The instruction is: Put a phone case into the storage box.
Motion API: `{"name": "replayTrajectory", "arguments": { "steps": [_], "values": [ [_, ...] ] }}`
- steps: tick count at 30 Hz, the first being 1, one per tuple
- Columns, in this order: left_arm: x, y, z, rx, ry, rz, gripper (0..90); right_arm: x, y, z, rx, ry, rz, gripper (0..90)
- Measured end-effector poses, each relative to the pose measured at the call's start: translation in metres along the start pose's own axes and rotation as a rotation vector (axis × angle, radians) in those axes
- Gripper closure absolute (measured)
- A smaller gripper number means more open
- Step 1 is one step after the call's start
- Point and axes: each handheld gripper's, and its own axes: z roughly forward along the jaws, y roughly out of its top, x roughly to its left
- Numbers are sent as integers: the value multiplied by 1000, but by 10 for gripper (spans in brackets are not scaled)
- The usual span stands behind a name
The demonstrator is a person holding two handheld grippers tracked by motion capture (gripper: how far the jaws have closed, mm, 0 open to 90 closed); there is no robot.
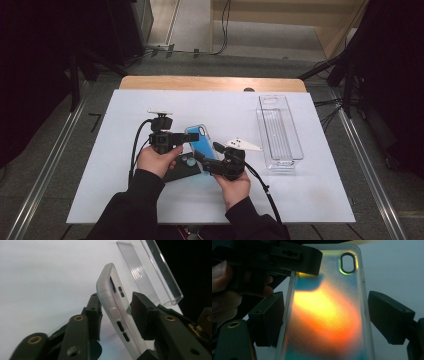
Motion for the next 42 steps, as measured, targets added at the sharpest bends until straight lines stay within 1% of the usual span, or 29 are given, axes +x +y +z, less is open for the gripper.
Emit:
{"name": "replayTrajectory", "arguments": {
  "steps": [1, 3, 5, 6, 8, 12, 17, 19, 20, 21, 22, 23, 24, 25, 26, 28, 30, 31, 32, 33, 36, 37, 38, 39, 40, 42],
  "values": [
    [0, 0, 0, 0, 1, 3, 723, 0, 0, 1, -3, 5, 4, 150],
    [2, 0, -1, -2, -20, -18, 734, 0, -1, 1, -5, 5, 2, 149],
    [2, 0, -1, -3, -26, -29, 752, 0, -1, 2, -1, 6, 3, 149],
    [2, 0, -1, -1, -28, -28, 759, 0, -2, 2, -3, 5, -1, 149],
    [1, 0, -1, 4, -47, -35, 785, 0, -3, 4, 0, 2, -8, 149],
    [2, 0, -2, 2, -68, -53, 800, 0, -4, 5, -8, -2, -18, 148],
    [2, 0, -3, -5, -78, -61, 808, 1, -4, 4, -15, -7, -33, 147],
    [2, 0, -4, -9, -82, -64, 809, 0, -4, 4, -23, -3, -51, 145],
    [2, 0, -4, -7, -86, -67, 809, -1, -4, 4, -26, 8, -66, 141],
    [1, 0, -4, -10, -86, -69, 809, -1, -4, 4, -26, 8, -66, 141],
    [1, 0, -5, -13, -88, -70, 809, -2, -4, 4, -19, 23, -59, 128],
    [1, 0, -5, -16, -92, -70, 810, -3, -3, 5, -11, 37, -53, 85],
    [1, 0, -6, -20, -92, -69, 809, -5, -1, 6, 18, 41, -47, 0],
    [0, 0, -7, -24, -91, -65, 809, -5, -1, 6, 18, 41, -47, 0],
    [-1, 1, -9, -26, -86, -59, 809, -7, 0, 7, 42, 60, -42, 0],
    [-2, 1, -11, -36, -79, -46, 808, -10, 3, 6, 60, 95, -34, 0],
    [-4, 1, -12, -45, -67, -30, 808, -12, 6, 4, 79, 91, -39, 0],
    [-4, 1, -13, -52, -60, -19, 808, -13, 10, 2, 114, 95, -44, 0],
    [-5, 1, -13, -56, -54, -11, 808, -13, 10, 2, 114, 95, -44, 0],
    [-5, 1, -14, -59, -48, -6, 808, -13, 12, 0, 132, 92, -53, 0],
    [-7, -1, -15, -79, -33, 17, 807, -13, 18, -5, 195, 83, -101, 0],
    [-7, -1, -15, -87, -29, 25, 807, -13, 18, -5, 195, 83, -101, 0],
    [-8, -1, -16, -91, -27, 36, 808, -13, 19, -6, 208, 88, -107, 0],
    [-10, -3, -17, -116, -9, 62, 807, -15, 21, -7, 235, 89, -102, 0],
    [-10, -3, -17, -116, -9, 62, 808, -15, 21, -7, 235, 89, -102, 0],
    [-11, -6, -18, -133, 3, 86, 807, -16, 22, -7, 252, 97, -103, 0]
  ]
}}
